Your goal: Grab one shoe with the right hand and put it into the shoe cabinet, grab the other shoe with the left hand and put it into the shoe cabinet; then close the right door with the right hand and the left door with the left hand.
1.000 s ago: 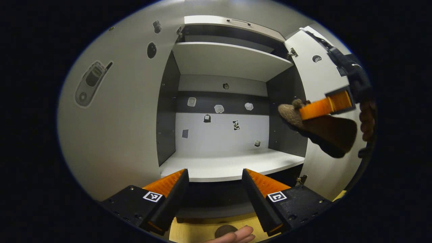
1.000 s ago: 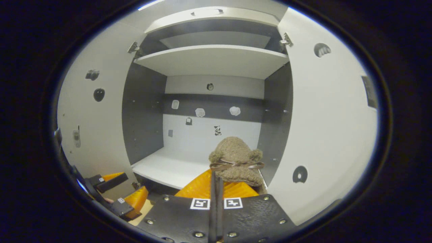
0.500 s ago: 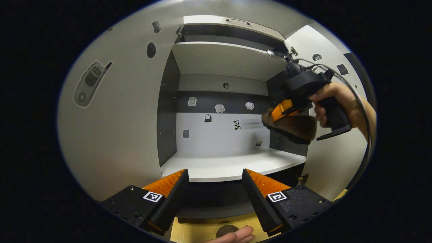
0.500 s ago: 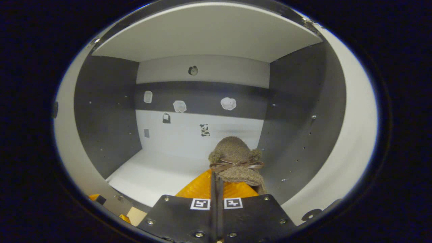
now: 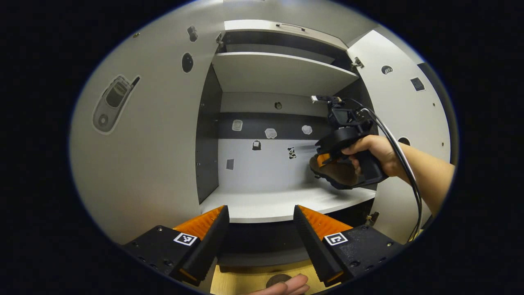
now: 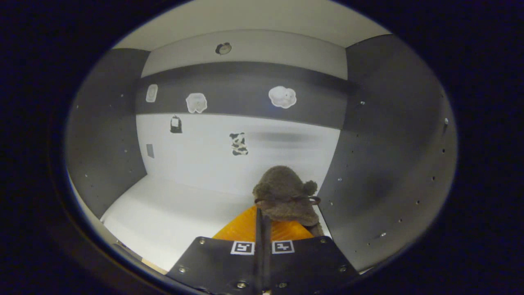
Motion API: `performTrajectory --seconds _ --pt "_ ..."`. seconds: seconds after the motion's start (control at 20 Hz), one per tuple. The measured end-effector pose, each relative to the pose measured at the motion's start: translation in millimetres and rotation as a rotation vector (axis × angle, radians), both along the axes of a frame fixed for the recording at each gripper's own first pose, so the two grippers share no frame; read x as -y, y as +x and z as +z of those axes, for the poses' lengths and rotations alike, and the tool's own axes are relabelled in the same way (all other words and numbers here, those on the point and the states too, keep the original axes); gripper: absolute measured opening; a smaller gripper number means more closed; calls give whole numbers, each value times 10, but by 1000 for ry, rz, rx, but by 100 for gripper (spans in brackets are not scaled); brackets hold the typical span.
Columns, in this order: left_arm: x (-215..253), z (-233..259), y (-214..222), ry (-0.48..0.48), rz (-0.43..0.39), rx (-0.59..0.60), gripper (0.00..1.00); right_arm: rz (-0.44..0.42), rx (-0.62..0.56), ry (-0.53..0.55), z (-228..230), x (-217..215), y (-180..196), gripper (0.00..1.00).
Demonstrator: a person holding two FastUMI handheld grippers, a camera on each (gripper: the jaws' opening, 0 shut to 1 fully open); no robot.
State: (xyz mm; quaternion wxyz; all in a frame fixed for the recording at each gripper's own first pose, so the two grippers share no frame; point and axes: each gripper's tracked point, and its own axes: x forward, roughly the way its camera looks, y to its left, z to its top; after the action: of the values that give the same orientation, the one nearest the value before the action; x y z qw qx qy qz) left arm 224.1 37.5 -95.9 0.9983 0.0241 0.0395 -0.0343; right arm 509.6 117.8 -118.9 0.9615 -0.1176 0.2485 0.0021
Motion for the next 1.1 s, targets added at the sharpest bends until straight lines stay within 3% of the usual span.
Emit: performTrajectory --seconds 0.2,0.25,0.4,0.55,0.6,0.7,0.75,1.1 --pt "-24 -45 37 2 15 -14 97 -25 -62 -21 -254 52 46 1" --pt "-28 -58 42 0 18 -15 97 -11 -71 -24 -265 37 26 9" --pt "-27 -81 54 -2 31 -21 97 -5 -78 -21 -241 -16 -38 8" --pt "-6 -94 40 -7 34 -29 97 36 -93 -32 -214 -118 -216 43" --pt "-4 -88 46 -10 38 -27 97 48 -87 -35 -170 -159 -285 49" --pt "18 -91 23 -15 42 -29 97 57 -30 -64 8 -169 -408 78" --pt "24 -106 1 -16 43 -36 97 63 5 -79 117 -172 -490 97" --pt "-15 43 -119 -18 62 7 97 125 271 85 944 -259 -1590 98"
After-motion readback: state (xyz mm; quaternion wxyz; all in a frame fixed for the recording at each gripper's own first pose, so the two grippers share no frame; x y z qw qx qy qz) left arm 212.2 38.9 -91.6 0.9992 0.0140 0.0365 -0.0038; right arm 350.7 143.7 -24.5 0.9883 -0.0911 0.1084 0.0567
